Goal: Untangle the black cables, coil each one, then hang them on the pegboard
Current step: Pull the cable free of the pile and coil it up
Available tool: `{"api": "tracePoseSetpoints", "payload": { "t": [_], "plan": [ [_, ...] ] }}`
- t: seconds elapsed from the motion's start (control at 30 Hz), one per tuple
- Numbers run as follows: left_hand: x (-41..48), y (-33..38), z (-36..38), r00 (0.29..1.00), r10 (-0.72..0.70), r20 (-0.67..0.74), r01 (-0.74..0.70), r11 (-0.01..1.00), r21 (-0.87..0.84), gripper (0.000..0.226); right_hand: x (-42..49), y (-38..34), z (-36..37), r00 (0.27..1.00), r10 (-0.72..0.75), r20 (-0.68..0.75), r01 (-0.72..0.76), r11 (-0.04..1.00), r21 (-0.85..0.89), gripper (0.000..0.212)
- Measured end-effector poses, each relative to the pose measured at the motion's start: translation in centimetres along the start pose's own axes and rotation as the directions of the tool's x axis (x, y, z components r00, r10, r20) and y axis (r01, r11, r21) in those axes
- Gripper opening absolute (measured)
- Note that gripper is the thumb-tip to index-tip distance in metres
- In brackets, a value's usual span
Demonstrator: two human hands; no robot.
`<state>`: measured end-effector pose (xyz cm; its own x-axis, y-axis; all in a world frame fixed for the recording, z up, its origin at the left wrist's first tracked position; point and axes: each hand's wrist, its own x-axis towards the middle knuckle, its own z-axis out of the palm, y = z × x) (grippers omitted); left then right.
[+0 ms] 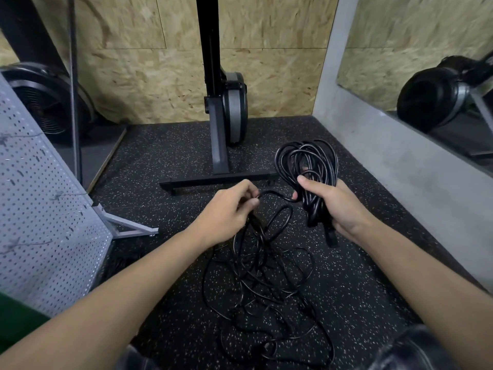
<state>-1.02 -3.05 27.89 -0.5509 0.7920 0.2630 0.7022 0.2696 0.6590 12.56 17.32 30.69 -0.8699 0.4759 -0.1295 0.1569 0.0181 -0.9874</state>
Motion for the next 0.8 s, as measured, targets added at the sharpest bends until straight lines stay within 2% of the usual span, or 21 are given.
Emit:
{"api": "tracePoseSetpoints", "payload": {
  "t": [0.1, 0.27, 0.37, 0.47, 0.6, 0.7, 0.8],
  "plan": [
    [0.2, 0.2, 0.1, 1.0, 0.0, 0.029, -0.002, 0.999, 0.048, 0.004, 0.0, 0.1, 0.4, 0.999, -0.048, -0.001, 0.048, 0.999, 0.022, 0.034],
    [0.6, 0.1, -0.3, 1.0, 0.007, 0.011, -0.008, 0.997, 0.079, 0.006, -0.4, 0.1, 1.2, 0.995, -0.1, -0.016, 0.101, 0.988, 0.117, 0.039],
    [0.4, -0.8, -0.4, 0.998, -0.05, 0.049, 0.052, 0.998, -0.04, 0.001, -0.4, -0.3, 1.5, 0.986, -0.153, -0.063, 0.163, 0.963, 0.214, 0.038],
    [0.1, -1.1, -0.7, 0.99, -0.059, 0.126, 0.071, 0.993, -0.092, 0.003, -0.3, -0.5, 1.7, 0.99, -0.099, -0.104, 0.127, 0.943, 0.307, 0.04],
    [0.0, 0.3, -1.1, 0.966, -0.075, 0.246, 0.142, 0.953, -0.267, 0.011, -0.2, -0.4, 1.5, 0.993, -0.039, -0.111, 0.072, 0.946, 0.317, 0.033],
    [0.0, 1.3, -0.3, 0.956, -0.053, 0.289, 0.096, 0.986, -0.137, 0.016, -0.3, -0.1, 1.9, 0.996, -0.021, -0.084, 0.043, 0.963, 0.265, 0.027],
    [0.0, 1.1, 1.1, 0.944, -0.05, 0.327, 0.07, 0.996, -0.05, 0.017, -0.3, 0.4, 2.6, 0.997, -0.008, -0.083, 0.028, 0.97, 0.241, 0.04]
  ]
}}
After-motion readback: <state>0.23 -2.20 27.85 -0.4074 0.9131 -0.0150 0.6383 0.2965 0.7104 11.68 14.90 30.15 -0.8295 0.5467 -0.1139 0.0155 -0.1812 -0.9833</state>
